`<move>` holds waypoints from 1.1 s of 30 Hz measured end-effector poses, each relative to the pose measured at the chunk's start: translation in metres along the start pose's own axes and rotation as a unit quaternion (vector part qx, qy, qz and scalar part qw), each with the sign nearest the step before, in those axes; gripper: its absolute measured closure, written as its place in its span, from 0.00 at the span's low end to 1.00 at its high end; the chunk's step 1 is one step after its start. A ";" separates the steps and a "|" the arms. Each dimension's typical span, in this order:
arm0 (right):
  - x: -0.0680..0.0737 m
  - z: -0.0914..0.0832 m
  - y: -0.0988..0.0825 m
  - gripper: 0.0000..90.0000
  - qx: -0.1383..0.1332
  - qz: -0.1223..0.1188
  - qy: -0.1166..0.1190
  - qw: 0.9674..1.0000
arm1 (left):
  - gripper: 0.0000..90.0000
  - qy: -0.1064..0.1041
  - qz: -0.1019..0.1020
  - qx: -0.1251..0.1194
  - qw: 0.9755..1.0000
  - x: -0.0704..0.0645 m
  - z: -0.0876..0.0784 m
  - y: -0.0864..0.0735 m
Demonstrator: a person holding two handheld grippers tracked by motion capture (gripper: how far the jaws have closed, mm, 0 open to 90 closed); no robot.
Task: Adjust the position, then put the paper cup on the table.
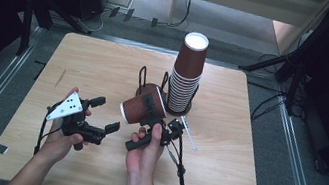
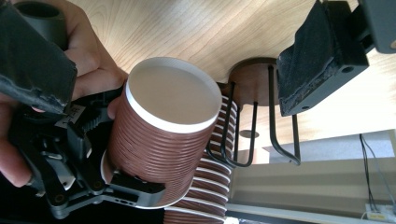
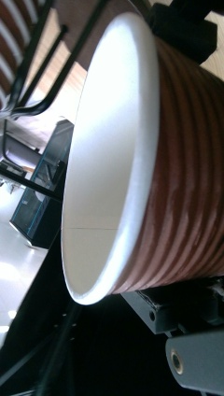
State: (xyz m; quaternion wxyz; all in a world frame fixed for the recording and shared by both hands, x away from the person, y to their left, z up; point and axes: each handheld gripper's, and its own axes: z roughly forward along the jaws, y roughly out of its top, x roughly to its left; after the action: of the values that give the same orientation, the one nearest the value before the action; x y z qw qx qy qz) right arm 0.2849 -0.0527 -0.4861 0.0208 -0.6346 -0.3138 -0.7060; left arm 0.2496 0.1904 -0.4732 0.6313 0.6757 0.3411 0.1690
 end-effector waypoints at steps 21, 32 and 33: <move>0.010 -0.015 0.013 0.13 -0.010 -0.169 0.004 0.986 | 0.00 0.023 -0.009 0.027 0.999 0.013 -0.005 -0.006; 0.012 -0.020 0.018 0.13 -0.045 -0.250 -0.007 0.967 | 0.00 0.054 0.002 0.052 0.997 0.023 -0.007 -0.015; 0.012 -0.021 0.018 0.13 -0.044 -0.257 -0.009 0.965 | 0.00 0.056 0.001 0.054 0.997 0.024 -0.007 -0.016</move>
State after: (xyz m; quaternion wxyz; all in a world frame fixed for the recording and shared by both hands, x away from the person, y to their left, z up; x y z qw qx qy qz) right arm 0.2720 -0.0723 -0.4673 -0.1921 -0.5388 -0.4354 -0.6951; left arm 0.2580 0.2119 -0.4928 0.5736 0.6984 0.3842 0.1886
